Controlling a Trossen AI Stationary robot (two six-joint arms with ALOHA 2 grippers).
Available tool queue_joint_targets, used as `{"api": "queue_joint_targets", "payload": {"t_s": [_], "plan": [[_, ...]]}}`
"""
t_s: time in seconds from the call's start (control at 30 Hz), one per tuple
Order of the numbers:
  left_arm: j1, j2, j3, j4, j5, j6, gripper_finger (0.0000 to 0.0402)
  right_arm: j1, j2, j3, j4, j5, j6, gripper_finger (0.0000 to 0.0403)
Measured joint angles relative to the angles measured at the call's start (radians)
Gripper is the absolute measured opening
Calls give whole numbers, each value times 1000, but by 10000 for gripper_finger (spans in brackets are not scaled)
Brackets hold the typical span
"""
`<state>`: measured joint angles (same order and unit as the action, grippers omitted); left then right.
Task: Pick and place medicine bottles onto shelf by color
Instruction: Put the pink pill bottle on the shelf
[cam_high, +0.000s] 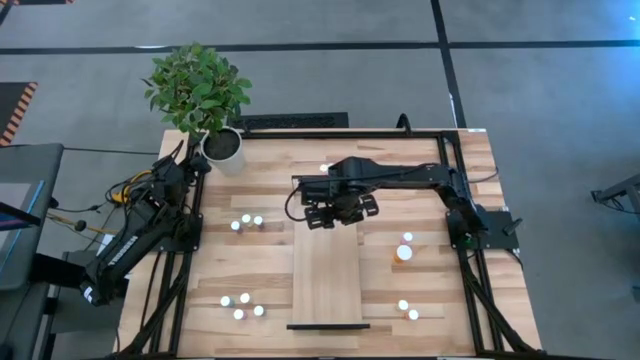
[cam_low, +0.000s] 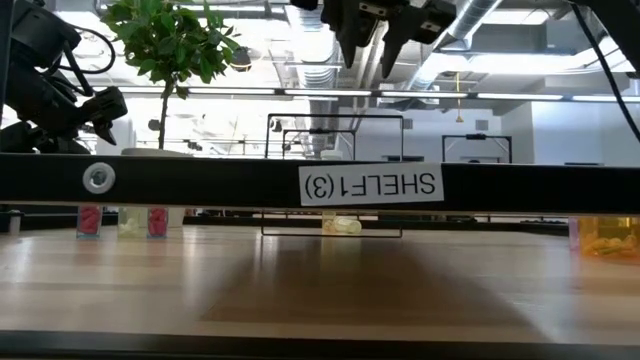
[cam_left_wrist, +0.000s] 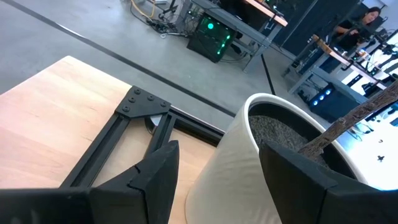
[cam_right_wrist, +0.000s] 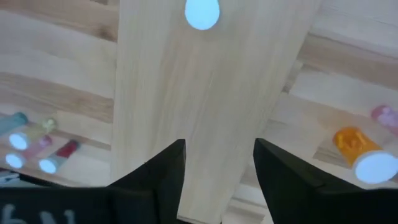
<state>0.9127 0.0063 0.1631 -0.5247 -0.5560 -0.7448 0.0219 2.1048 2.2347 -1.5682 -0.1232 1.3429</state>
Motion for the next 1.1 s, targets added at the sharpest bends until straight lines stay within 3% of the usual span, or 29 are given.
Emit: {"api": "queue_joint_targets", "payload": {"t_s": [0.27, 0.73, 0.9, 1.1], "plan": [[0, 0, 0, 0, 0, 0, 210, 5, -200, -287, 8, 16, 98, 181], [0, 0, 0, 0, 0, 0, 210, -10, -749, -1078, 349, 16, 444, 180], [0, 0, 0, 0, 0, 0, 210, -3, -839, -1219, 403, 14, 539, 189], [0, 0, 0, 0, 0, 0, 210, 18, -841, -1273, 426, 13, 587, 236]]}}
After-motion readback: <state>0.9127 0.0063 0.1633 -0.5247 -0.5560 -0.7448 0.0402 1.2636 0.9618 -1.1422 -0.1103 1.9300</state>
